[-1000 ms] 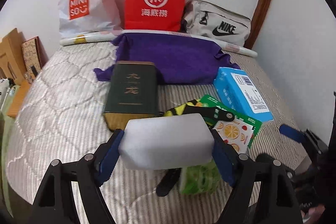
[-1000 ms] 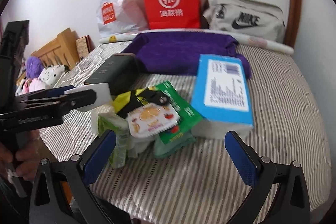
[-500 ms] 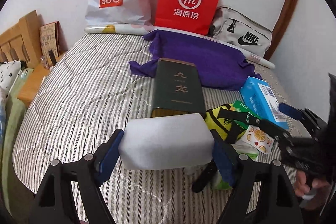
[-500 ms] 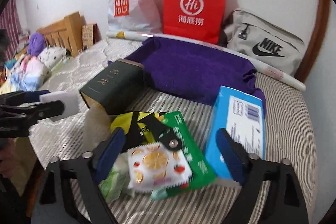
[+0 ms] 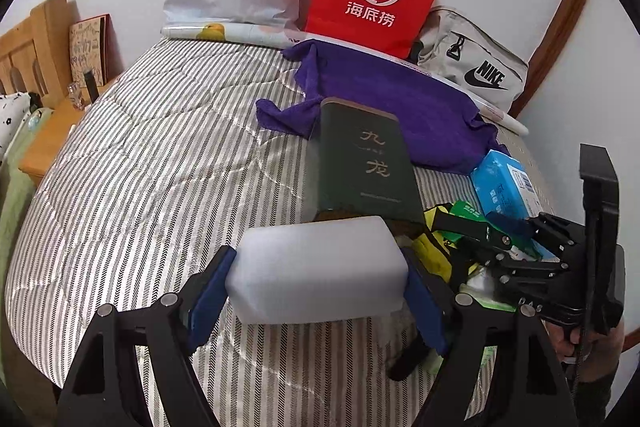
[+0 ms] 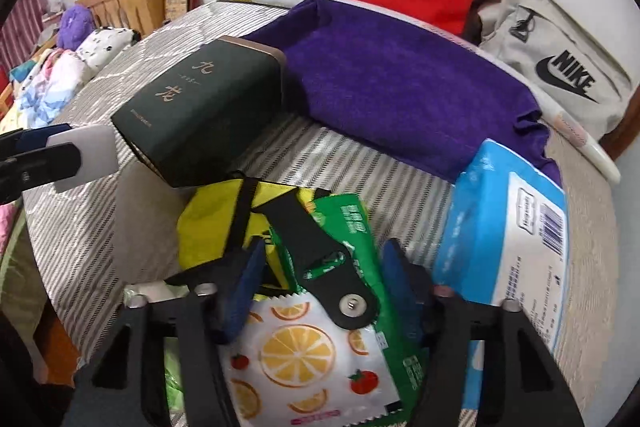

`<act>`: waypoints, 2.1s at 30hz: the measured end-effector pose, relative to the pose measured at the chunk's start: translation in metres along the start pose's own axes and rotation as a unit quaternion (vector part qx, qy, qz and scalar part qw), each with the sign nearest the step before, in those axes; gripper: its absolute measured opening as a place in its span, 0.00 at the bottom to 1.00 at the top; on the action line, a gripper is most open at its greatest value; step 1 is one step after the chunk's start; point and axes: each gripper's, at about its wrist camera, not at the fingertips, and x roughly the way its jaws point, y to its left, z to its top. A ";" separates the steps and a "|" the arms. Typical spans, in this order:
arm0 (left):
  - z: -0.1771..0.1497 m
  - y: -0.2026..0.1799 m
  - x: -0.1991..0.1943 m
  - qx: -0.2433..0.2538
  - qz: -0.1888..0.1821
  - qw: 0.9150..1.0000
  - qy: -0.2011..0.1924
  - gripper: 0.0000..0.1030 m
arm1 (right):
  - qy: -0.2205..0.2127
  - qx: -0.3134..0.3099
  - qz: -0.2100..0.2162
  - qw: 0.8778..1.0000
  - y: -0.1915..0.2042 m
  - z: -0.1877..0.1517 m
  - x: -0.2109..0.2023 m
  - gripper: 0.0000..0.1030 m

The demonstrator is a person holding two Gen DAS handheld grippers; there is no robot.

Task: Organize soft objects
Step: 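Grasp the black watch strap with the right gripper while the left gripper holds the sponge block, then carry the strap and the sponge block toward the purple towel with both grippers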

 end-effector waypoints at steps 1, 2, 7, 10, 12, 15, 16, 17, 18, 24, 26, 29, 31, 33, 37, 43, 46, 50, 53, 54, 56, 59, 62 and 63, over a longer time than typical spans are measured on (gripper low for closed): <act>0.000 0.002 0.001 -0.002 0.000 1.000 0.001 0.77 | 0.001 0.001 -0.004 1.000 -0.001 0.000 -0.001 0.41; 0.000 0.003 0.002 -0.004 0.000 1.000 0.003 0.77 | 0.002 0.001 -0.006 1.000 -0.001 0.001 -0.001 0.39; 0.001 0.008 0.004 -0.009 -0.001 1.000 0.008 0.77 | -0.017 0.007 0.002 1.000 0.000 0.002 -0.015 0.35; 0.001 0.009 0.003 -0.010 -0.002 1.000 0.009 0.77 | -0.030 0.011 0.007 0.999 0.000 0.005 -0.020 0.34; 0.001 0.008 0.003 -0.008 0.000 1.000 0.010 0.77 | -0.032 0.018 0.014 0.999 0.000 0.004 -0.023 0.34; 0.000 0.007 0.002 -0.007 0.000 1.000 0.012 0.77 | -0.016 0.018 0.016 1.000 0.000 0.001 -0.020 0.34; 0.000 0.007 0.002 -0.007 0.002 1.000 0.012 0.77 | -0.012 0.017 0.017 1.000 0.000 -0.001 -0.020 0.36; 0.000 0.007 0.001 -0.007 0.003 1.000 0.012 0.77 | -0.006 0.012 0.022 1.000 0.001 -0.003 -0.020 0.39; -0.001 0.007 0.001 -0.006 0.003 1.000 0.012 0.77 | -0.001 0.004 0.021 1.000 0.004 -0.005 -0.020 0.40; 0.000 0.006 -0.001 -0.004 0.003 1.000 0.010 0.77 | -0.008 -0.036 -0.012 0.999 0.013 -0.003 -0.022 0.41; 0.001 0.007 -0.002 -0.005 0.004 1.000 0.009 0.78 | -0.016 -0.045 -0.011 0.999 0.015 0.001 -0.024 0.41; 0.001 0.009 -0.002 -0.007 0.005 1.000 0.011 0.77 | -0.019 -0.061 -0.009 0.998 0.019 0.005 -0.022 0.41; 0.001 0.011 -0.002 -0.008 0.004 1.000 0.011 0.78 | -0.012 -0.072 -0.011 0.997 0.022 0.006 -0.017 0.41; 0.002 0.014 -0.001 -0.011 0.005 1.000 0.011 0.78 | -0.001 -0.079 -0.012 0.997 0.022 0.006 -0.010 0.41; 0.002 0.018 -0.001 -0.017 0.004 1.000 0.012 0.78 | 0.013 -0.064 0.002 0.998 0.015 0.006 -0.004 0.29; 0.001 0.020 -0.002 -0.020 0.001 1.000 0.012 0.78 | 0.009 -0.097 -0.005 0.995 0.023 0.005 -0.006 0.23; 0.001 0.020 -0.002 -0.020 0.002 1.000 0.013 0.78 | -0.019 -0.061 0.018 0.998 0.015 0.010 -0.019 0.23; 0.000 0.019 -0.004 -0.017 0.002 1.000 0.013 0.78 | -0.039 -0.039 0.014 0.998 0.010 0.013 -0.034 0.23; 0.000 0.019 -0.004 -0.018 0.003 1.000 0.013 0.78 | -0.053 -0.023 0.014 0.998 0.008 0.009 -0.051 0.23; -0.001 0.018 -0.005 -0.018 0.004 1.000 0.014 0.78 | -0.060 -0.019 0.014 0.998 0.007 0.006 -0.058 0.23; -0.002 0.018 -0.004 -0.017 0.005 1.000 0.016 0.78 | -0.074 -0.008 0.012 0.997 0.004 0.001 -0.071 0.23; -0.006 0.016 -0.003 -0.014 0.006 1.000 0.019 0.77 | -0.089 0.009 0.001 0.996 -0.001 -0.015 -0.092 0.23; -0.010 0.012 -0.001 -0.010 0.007 1.000 0.023 0.77 | -0.096 0.026 -0.006 0.995 -0.009 -0.035 -0.107 0.23; -0.011 0.011 0.000 -0.008 0.008 1.000 0.025 0.77 | -0.096 0.031 -0.009 0.995 -0.011 -0.042 -0.110 0.23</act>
